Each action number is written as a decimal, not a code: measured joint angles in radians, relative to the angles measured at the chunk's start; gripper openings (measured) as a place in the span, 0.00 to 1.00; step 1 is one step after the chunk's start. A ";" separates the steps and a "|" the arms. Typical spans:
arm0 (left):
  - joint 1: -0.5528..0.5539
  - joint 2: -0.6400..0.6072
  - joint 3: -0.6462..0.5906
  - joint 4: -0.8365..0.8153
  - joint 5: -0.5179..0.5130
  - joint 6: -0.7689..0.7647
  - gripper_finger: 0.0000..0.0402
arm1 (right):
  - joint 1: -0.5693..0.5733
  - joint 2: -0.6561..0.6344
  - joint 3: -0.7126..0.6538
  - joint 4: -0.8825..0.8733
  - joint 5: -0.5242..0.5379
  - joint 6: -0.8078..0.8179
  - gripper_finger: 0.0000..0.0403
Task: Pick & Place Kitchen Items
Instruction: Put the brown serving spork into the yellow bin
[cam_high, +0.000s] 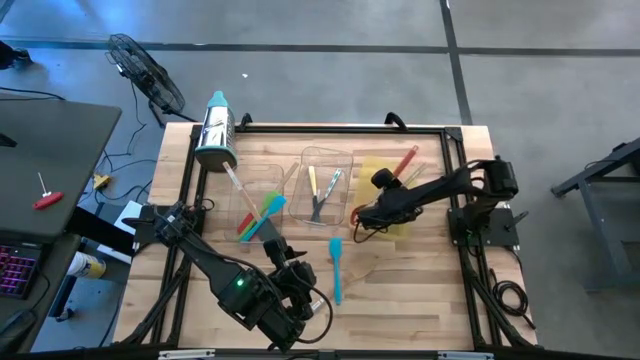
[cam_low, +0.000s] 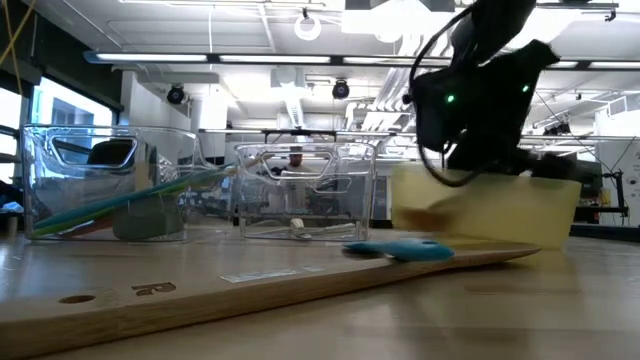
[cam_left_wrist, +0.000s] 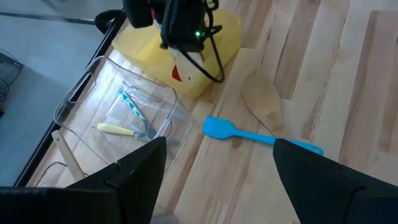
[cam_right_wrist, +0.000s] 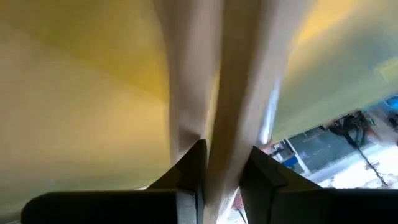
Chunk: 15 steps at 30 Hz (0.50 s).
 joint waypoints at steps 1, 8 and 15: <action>0.000 0.000 0.000 0.000 0.000 0.000 0.72 | 0.000 0.007 0.000 0.022 0.006 0.007 0.14; 0.000 -0.001 0.000 -0.004 0.000 0.000 0.72 | 0.000 0.005 -0.002 0.029 -0.005 0.030 0.09; 0.000 -0.001 0.000 -0.004 0.000 0.003 0.72 | 0.001 0.006 -0.002 0.032 -0.031 0.033 0.11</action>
